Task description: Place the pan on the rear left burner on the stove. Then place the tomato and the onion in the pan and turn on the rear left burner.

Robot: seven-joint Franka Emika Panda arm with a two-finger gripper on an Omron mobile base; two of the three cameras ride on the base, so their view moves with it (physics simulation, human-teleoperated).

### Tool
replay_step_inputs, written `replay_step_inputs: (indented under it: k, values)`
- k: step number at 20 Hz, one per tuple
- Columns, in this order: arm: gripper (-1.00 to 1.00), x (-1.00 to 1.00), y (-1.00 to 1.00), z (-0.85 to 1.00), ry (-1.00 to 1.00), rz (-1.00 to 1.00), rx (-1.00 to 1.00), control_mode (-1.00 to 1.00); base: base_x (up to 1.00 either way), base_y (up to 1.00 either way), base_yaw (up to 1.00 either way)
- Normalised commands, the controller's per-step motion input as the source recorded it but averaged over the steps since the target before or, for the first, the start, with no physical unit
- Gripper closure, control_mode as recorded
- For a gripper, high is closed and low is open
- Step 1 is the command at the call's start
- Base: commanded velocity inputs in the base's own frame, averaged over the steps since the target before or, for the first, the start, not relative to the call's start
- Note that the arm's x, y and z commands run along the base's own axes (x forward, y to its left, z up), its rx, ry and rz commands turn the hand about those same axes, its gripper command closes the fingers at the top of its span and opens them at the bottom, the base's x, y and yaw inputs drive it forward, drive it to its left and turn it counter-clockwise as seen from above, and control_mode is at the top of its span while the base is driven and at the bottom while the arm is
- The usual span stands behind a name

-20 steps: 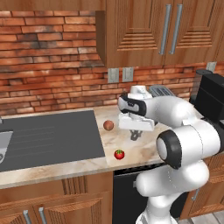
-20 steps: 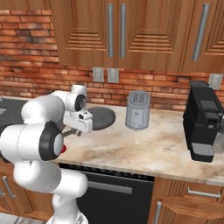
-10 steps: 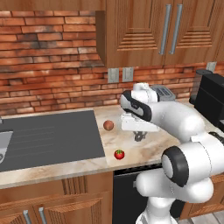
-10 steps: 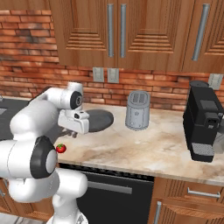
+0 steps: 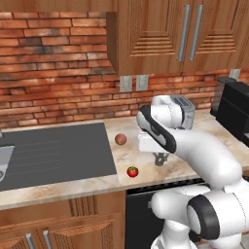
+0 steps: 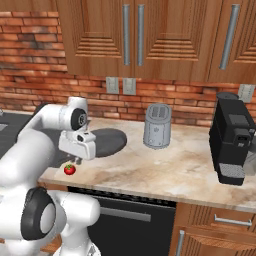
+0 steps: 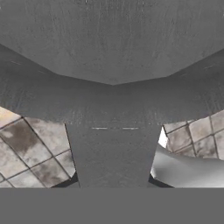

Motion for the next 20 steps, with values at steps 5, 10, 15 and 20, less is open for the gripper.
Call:
replay_step_inputs:
  k: [5, 10, 15, 20]
  values:
    - [1.0, -0.1, 0.0, 0.23, 0.01, 0.0, 0.0, -1.0, 0.0, 0.0, 0.0]
    - [1.0, 0.0, 0.0, 0.11, 0.05, 0.0, 0.0, -1.0, 0.0, 0.0, 0.0]
    - [1.0, -0.03, 0.0, 0.04, 0.04, 0.0, 0.0, -1.0, 0.0, 0.0, 0.0]
    - [1.0, -0.02, 0.0, 0.03, 0.05, 0.0, 0.0, -1.0, 0.0, 0.0, 0.0]
